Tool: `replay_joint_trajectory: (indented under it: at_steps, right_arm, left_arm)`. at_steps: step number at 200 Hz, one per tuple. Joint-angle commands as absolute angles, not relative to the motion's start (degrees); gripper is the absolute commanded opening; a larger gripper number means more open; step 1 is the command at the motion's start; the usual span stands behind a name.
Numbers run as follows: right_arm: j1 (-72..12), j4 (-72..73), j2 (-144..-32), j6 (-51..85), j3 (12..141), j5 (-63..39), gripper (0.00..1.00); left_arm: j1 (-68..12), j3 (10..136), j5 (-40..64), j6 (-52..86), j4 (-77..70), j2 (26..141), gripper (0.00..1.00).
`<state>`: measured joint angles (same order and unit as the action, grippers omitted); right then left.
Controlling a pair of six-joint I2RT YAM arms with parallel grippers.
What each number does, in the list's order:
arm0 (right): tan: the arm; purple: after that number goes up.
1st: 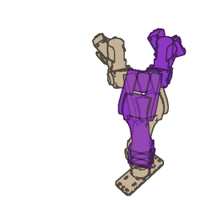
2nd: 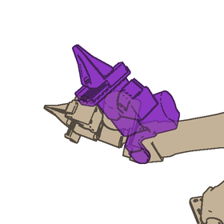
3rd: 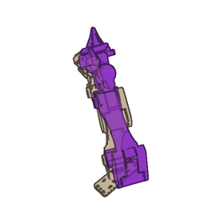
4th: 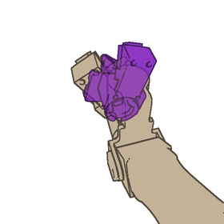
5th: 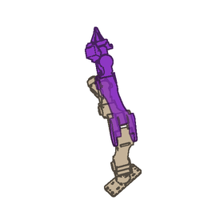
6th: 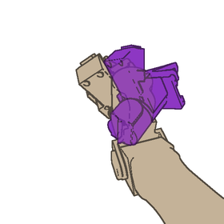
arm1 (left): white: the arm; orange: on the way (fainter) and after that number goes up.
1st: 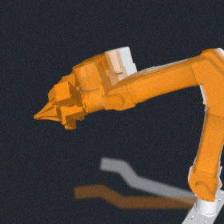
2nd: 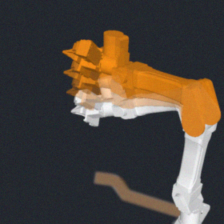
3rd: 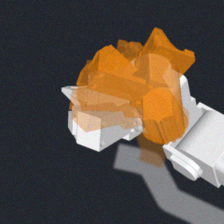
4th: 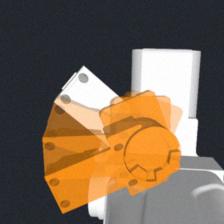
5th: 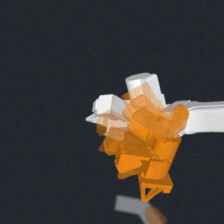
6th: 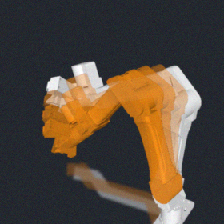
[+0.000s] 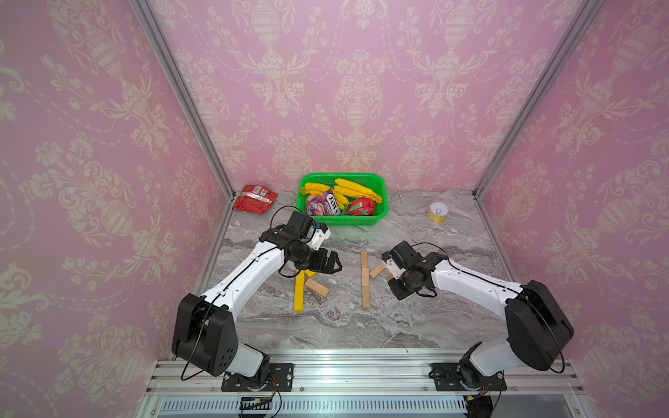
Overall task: Assemble the letter k with building blocks
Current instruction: Assemble the building block at the center of the board.
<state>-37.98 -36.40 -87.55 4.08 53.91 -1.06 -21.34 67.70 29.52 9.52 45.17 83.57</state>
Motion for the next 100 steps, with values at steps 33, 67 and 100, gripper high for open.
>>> replay_joint_trajectory:
  at_steps: [33,67,100]
  right_arm:
    - [-41.3,-36.0,-94.5,3.8,54.6,0.7,0.31]
    - [-41.6,-34.1,-95.0,3.9,53.7,0.1,0.31]
    - [-41.9,-35.3,-96.5,3.0,55.0,0.4,0.31]
  left_arm:
    - [-20.3,65.7,37.3,8.9,42.3,82.1,0.99]
    - [-20.3,65.5,37.3,8.9,42.4,82.8,0.99]
    - [-20.3,65.5,36.8,8.7,42.5,83.0,0.99]
